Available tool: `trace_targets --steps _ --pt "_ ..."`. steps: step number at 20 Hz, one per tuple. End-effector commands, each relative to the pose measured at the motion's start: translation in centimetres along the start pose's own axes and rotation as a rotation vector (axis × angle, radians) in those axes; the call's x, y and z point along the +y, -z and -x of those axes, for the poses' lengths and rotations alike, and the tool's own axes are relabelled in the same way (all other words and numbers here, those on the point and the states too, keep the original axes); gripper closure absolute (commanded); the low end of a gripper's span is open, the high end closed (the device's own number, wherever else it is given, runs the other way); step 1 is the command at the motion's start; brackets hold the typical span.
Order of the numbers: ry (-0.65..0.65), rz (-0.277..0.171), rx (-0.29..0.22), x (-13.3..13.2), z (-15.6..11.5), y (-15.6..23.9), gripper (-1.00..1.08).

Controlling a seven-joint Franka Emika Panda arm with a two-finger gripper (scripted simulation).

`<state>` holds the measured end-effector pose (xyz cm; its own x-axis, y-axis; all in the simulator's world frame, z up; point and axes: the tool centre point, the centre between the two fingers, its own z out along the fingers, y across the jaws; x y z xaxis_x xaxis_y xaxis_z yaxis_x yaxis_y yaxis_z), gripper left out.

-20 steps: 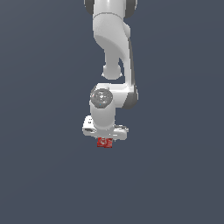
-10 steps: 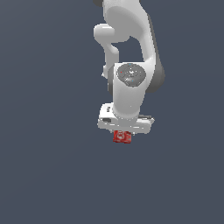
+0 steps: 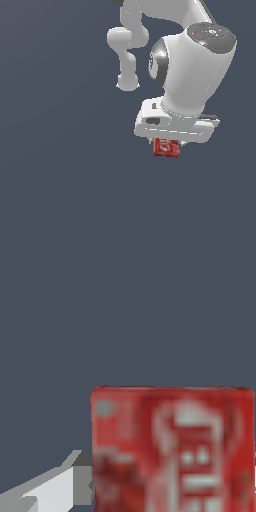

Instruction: Pick up the object and move it to a goal position.

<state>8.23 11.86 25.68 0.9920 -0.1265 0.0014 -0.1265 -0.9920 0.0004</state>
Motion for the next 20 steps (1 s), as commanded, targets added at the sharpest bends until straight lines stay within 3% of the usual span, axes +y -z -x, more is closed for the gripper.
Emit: trace_targets --steps 1,10,20 --pt "-0.002 0.001 -0.001 -1.5 -0.2 1.9 1.08" --pt "-0.002 0.000 -0.001 -5.8 -0.8 6.8 1.08" --pt "-0.002 0.000 -0.001 -8.5 -1.3 9.9 1.08"
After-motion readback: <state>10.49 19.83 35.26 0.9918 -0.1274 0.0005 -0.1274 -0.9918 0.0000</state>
